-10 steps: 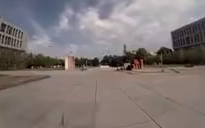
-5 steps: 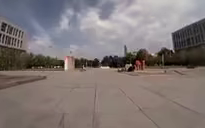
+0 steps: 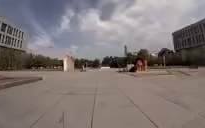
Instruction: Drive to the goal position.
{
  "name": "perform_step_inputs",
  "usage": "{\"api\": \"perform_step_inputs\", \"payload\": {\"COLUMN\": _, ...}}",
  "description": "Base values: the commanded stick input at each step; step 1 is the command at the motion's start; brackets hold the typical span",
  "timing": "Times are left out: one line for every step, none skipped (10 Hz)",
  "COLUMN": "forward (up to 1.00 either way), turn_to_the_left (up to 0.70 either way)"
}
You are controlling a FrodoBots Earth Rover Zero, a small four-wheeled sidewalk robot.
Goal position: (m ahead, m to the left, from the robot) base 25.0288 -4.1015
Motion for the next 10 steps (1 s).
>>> {"api": "perform_step_inputs", "payload": {"forward": 1.0, "turn_to_the_left": 0.0}}
{"api": "perform_step_inputs", "payload": {"forward": 1.0, "turn_to_the_left": 0.0}}
{"api": "perform_step_inputs", "payload": {"forward": 1.0, "turn_to_the_left": 0.0}}
{"api": "perform_step_inputs", "payload": {"forward": 1.0, "turn_to_the_left": 0.0}}
{"api": "perform_step_inputs", "payload": {"forward": 1.0, "turn_to_the_left": 0.0}}
{"api": "perform_step_inputs", "payload": {"forward": 1.0, "turn_to_the_left": 0.0}}
{"api": "perform_step_inputs", "payload": {"forward": 1.0, "turn_to_the_left": 0.0}}
{"api": "perform_step_inputs", "payload": {"forward": 1.0, "turn_to_the_left": 0.0}}
{"api": "perform_step_inputs", "payload": {"forward": 1.0, "turn_to_the_left": 0.0}}
{"api": "perform_step_inputs", "payload": {"forward": 1.0, "turn_to_the_left": 0.0}}
